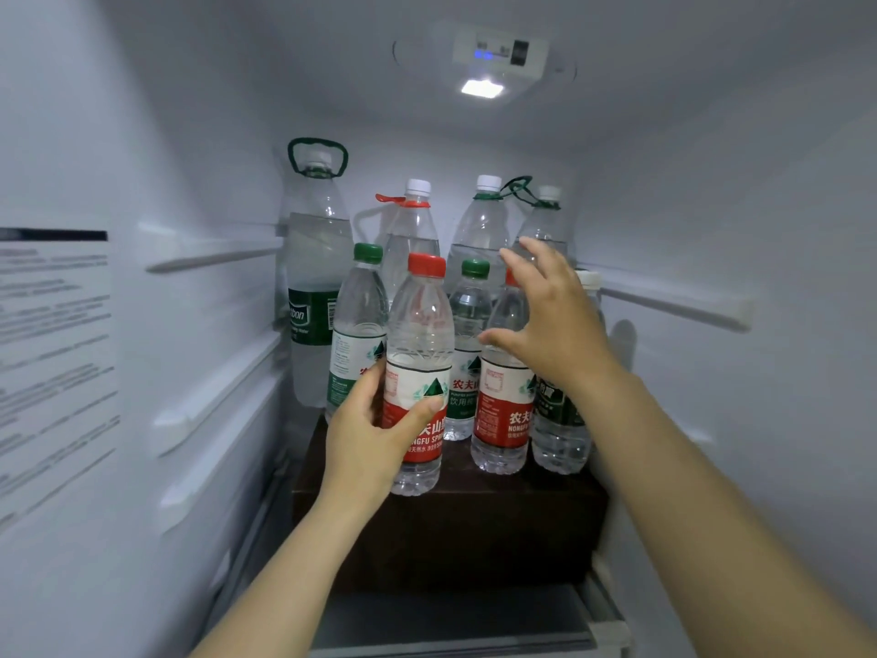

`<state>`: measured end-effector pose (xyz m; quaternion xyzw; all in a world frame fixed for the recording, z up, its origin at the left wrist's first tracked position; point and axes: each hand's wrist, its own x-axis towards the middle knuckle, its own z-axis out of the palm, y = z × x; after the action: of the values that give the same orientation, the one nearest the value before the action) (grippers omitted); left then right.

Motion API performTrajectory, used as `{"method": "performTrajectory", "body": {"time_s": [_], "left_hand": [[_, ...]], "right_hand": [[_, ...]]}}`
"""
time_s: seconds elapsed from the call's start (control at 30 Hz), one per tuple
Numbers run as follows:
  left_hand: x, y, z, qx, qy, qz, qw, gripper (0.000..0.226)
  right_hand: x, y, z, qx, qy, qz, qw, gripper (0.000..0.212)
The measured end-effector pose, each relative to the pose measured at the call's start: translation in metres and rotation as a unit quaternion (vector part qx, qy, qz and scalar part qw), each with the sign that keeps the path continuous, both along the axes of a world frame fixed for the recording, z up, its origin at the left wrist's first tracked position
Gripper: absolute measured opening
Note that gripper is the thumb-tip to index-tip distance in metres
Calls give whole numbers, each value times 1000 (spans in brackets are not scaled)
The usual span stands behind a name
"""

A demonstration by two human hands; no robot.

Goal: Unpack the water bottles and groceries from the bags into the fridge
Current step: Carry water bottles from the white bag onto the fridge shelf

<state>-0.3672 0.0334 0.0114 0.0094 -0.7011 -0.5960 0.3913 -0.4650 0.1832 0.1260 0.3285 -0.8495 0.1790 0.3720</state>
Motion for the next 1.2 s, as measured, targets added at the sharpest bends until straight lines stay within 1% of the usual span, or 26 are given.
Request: {"method": "performTrajectory", "body": {"time_s": [0.07,0.13,0.27,0.53,0.67,0.77,0.83,0.93,1.1,1.2], "left_hand": [[-1,-1,0,-2,2,-2,1000,48],[-2,-1,0,3,3,-9,1000,48],[-9,1,-2,14,14,-12,1000,47],[-30,13,-4,17,15,-12,1000,53],[-35,14,-7,22,18,-10,1000,53],[-38,18,-8,22,21,-9,999,54],[-41,22,-9,24,25,-13,999,51],[-46,31,-7,13,27,-18,999,45],[-57,43,-12,9,38,-7,999,52],[-63,47,-13,-3,31,3,1000,57]], "right_hand": [[-3,1,6,63,-34,-5,997,101],[-3,2,7,83,-50,-8,995,98],[1,4,6,80,-53,-5,995,87],[1,4,9,115,-42,-56,991,69],[-1,7,12,125,-55,-69,988,66],[-5,16,14,114,-70,-79,988,67],[-5,20,15,111,-79,-73,988,70],[-3,19,12,109,-63,-56,991,67],[-1,13,11,130,-43,-52,989,64],[-3,15,10,132,-42,-55,989,63]]}}
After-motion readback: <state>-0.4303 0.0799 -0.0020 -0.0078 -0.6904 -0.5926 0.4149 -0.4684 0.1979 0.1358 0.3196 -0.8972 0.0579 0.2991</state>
